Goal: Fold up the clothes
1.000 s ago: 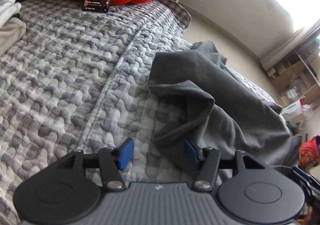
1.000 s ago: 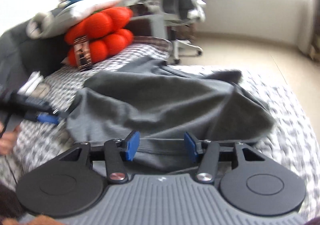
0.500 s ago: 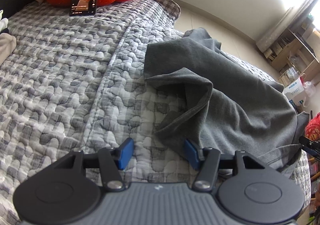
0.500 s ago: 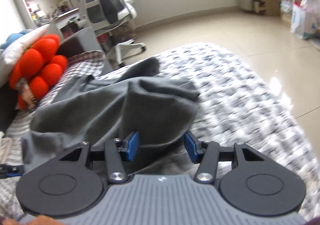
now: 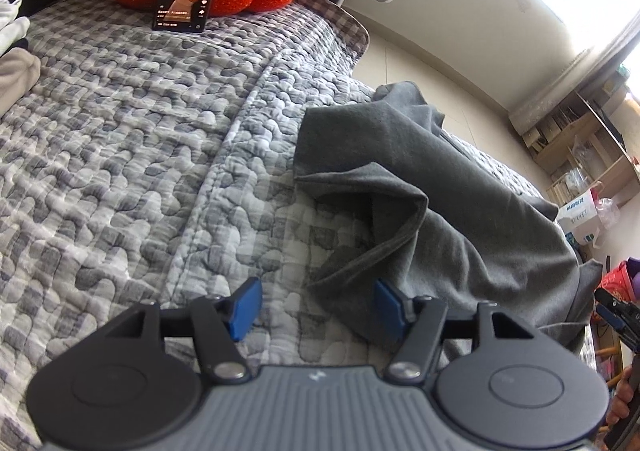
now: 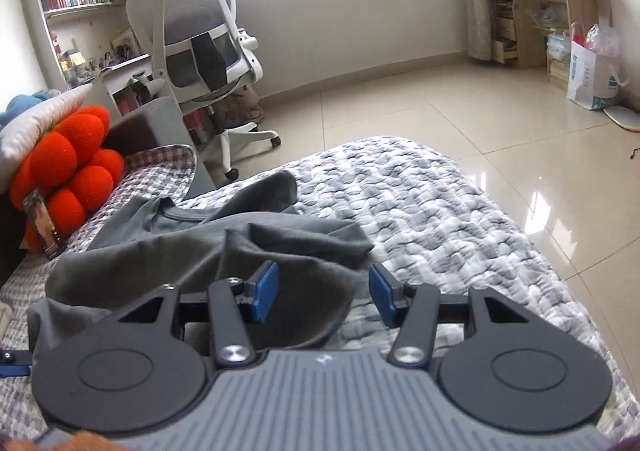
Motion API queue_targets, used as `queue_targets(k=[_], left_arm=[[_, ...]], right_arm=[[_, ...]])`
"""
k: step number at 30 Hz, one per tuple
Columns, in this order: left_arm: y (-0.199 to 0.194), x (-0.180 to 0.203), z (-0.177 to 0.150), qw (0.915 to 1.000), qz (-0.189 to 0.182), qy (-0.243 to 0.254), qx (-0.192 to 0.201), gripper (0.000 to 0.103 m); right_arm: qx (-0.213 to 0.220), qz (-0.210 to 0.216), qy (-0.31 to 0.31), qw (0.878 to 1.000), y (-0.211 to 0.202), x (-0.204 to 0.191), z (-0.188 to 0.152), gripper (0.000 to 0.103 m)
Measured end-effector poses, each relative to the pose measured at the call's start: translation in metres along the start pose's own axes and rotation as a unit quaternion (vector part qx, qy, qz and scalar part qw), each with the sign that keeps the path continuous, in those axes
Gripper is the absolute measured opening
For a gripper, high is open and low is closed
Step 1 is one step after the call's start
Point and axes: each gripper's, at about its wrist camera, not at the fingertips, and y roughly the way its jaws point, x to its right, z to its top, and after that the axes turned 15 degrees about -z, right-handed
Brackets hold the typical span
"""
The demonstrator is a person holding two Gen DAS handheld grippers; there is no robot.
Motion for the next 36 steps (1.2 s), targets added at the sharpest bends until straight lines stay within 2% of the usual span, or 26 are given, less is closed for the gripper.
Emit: queue_targets(k=[10, 11, 12, 15, 17, 27, 36], left_arm=[[0.011, 0.008, -0.002, 0.9996, 0.000, 0.026, -0.014, 0.063], [0.012, 0.009, -0.002, 0.9995, 0.002, 0.028, -0.015, 0.063], [0.013, 0.010, -0.002, 0.9994, 0.003, 0.031, -0.015, 0.063], [0.014, 0.012, -0.003, 0.9993, 0.006, 0.036, -0.014, 0.063], [0.015, 0.013, -0.003, 0.9992, 0.007, 0.038, -0.013, 0.063], [0.015, 0.013, -0.001, 0.9997, 0.000, 0.025, -0.007, 0.063], [0.015, 0.016, -0.002, 0.9997, -0.008, 0.022, -0.005, 0.062]], right_arm=[[0.005, 0.003, -0.033, 0.999, 0.013, -0.009, -0.007, 0.054], [0.006, 0.003, -0.037, 0.999, 0.014, -0.010, -0.008, 0.049], [0.005, 0.004, -0.040, 0.999, 0.015, -0.011, -0.009, 0.037], [-0.002, 0.006, -0.049, 0.999, 0.016, -0.012, -0.008, 0.013], [-0.003, 0.003, -0.052, 0.999, 0.013, -0.013, -0.008, 0.005], [0.017, -0.017, -0.077, 0.997, -0.025, -0.002, -0.004, 0.003], [0.009, -0.029, -0.118, 0.993, -0.049, 0.013, -0.012, 0.003]])
